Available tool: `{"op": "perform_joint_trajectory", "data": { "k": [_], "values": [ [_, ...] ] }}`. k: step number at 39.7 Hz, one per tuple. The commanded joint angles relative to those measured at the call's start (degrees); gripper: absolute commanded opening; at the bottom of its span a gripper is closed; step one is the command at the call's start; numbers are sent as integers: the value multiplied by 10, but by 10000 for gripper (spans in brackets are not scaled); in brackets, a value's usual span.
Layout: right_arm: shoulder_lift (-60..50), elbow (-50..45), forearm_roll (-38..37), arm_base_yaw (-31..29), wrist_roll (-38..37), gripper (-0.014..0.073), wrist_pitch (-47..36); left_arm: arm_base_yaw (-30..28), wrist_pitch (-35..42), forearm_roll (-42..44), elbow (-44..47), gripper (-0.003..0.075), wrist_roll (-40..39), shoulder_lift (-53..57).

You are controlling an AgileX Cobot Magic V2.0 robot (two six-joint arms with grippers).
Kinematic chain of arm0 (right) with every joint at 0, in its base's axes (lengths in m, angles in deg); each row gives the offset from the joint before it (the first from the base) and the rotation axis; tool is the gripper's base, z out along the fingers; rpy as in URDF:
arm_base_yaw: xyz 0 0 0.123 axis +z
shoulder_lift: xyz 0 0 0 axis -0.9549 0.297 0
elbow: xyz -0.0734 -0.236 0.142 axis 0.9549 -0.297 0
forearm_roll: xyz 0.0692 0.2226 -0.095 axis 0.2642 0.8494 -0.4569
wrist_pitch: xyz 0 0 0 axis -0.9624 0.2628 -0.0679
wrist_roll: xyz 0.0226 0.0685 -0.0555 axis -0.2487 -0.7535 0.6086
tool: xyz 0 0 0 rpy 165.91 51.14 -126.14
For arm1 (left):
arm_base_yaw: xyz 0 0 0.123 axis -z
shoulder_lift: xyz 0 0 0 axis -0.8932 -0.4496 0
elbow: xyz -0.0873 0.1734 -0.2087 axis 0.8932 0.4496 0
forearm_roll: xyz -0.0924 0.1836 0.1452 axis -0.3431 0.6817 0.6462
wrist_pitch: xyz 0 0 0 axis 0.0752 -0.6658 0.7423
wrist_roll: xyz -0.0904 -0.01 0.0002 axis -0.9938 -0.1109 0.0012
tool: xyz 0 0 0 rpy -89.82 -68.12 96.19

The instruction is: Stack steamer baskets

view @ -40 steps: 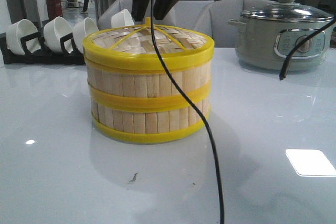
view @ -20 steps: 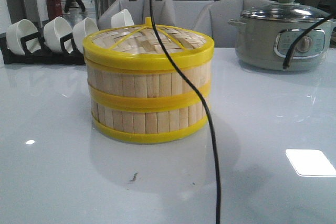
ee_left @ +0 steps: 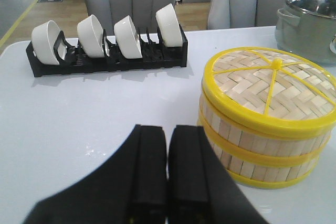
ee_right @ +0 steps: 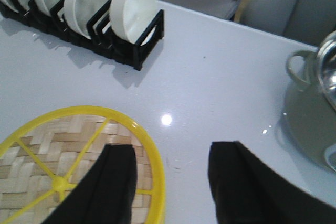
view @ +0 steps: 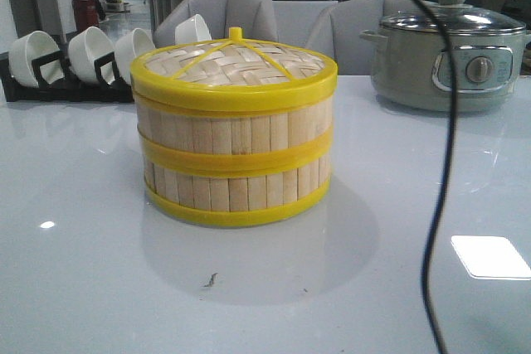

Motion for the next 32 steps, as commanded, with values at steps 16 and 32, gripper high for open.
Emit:
{"op": "perform_joint_trajectory", "data": {
  "k": [16, 32],
  "values": [
    [-325, -406, -6, -129, 5, 435, -286, -1, 51, 0, -16, 86, -4, -1],
    [-513, -680, -6, -205, 5, 435, -389, -1, 51, 0, -16, 86, -4, -1]
  ]
}}
